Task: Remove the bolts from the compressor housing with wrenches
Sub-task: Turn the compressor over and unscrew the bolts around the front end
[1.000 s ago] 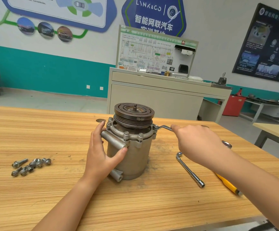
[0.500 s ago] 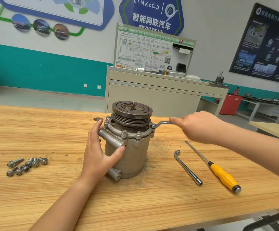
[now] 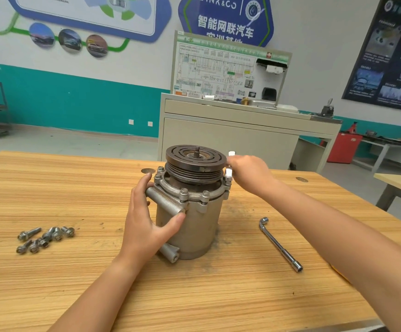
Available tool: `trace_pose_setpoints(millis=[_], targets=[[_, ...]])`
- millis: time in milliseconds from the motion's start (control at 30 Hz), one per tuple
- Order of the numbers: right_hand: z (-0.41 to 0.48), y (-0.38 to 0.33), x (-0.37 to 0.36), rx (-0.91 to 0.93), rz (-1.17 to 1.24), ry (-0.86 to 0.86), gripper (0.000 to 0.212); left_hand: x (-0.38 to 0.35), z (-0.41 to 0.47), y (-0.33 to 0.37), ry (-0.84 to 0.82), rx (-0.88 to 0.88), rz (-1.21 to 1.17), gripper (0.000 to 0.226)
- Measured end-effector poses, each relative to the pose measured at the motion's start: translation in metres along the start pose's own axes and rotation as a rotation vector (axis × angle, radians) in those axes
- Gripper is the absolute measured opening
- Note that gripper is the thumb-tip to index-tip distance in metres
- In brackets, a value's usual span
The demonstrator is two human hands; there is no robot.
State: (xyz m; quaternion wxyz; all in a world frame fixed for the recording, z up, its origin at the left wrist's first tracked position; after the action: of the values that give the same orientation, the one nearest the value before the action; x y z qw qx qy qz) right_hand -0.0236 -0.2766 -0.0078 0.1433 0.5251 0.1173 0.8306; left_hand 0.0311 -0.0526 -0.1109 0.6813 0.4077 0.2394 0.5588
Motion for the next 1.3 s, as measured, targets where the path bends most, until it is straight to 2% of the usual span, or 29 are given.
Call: trace_pose_setpoints(millis=[100, 200, 367, 433, 533, 700, 833, 933, 1033, 1133, 1200, 1300], targets=[[-0.019, 0.004, 0.014, -0.236, 0.25, 0.124, 0.024, 0.0, 0.0, 0.001, 0.007, -0.004, 0.018, 0.078], [-0.048, 0.002, 0.029, -0.287, 0.347, 0.15, 0.025, -0.002, 0.001, 0.002, 0.023, 0.005, 0.02, 0.08], [-0.094, -0.018, 0.056, -0.157, 0.114, -0.009, 0.027, 0.0, 0.001, -0.001, 0.019, 0.027, 0.056, 0.087], [-0.101, -0.026, 0.062, -0.156, 0.023, -0.092, 0.036, -0.001, 0.001, -0.002, 0.023, 0.033, 0.074, 0.086], [-0.105, -0.035, 0.068, -0.184, -0.046, -0.129, 0.048, -0.003, -0.001, -0.001, 0.027, 0.047, 0.05, 0.087], [-0.095, -0.049, 0.083, -0.19, -0.151, -0.201, 0.054, -0.003, -0.006, 0.0, -0.003, 0.087, -0.035, 0.088], [-0.083, -0.069, 0.093, -0.088, -0.28, -0.317, 0.049, -0.004, -0.005, -0.005, -0.064, 0.17, -0.101, 0.103], [-0.081, -0.082, 0.093, -0.065, -0.289, -0.367, 0.048, -0.006, -0.004, -0.01, -0.107, 0.224, -0.147, 0.111], [-0.077, -0.072, 0.098, -0.023, -0.291, -0.392, 0.036, -0.006, -0.003, -0.011, -0.154, 0.285, -0.189, 0.116], [-0.068, -0.041, 0.105, -0.019, -0.263, -0.369, 0.033, -0.005, 0.0, -0.014, -0.229, 0.287, -0.198, 0.097], [-0.065, -0.022, 0.099, -0.007, -0.23, -0.391, 0.042, -0.005, 0.001, -0.015, -0.254, 0.256, -0.15, 0.073], [-0.056, -0.001, 0.083, 0.031, -0.236, -0.376, 0.054, -0.006, 0.002, -0.02, -0.313, 0.27, -0.122, 0.061]])
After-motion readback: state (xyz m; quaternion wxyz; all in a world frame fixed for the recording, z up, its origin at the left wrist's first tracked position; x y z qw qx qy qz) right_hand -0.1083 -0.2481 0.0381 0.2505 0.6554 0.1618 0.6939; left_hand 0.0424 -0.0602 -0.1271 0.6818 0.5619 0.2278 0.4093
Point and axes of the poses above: each hand's wrist, its own z-axis towards the middle knuckle, its own x-axis out of the back of the hand, y = z × x, the point moved 1 cm from there along z, towards the middle knuckle, and after that the axes turned 10 degrees about x, right-handed, at the moved point
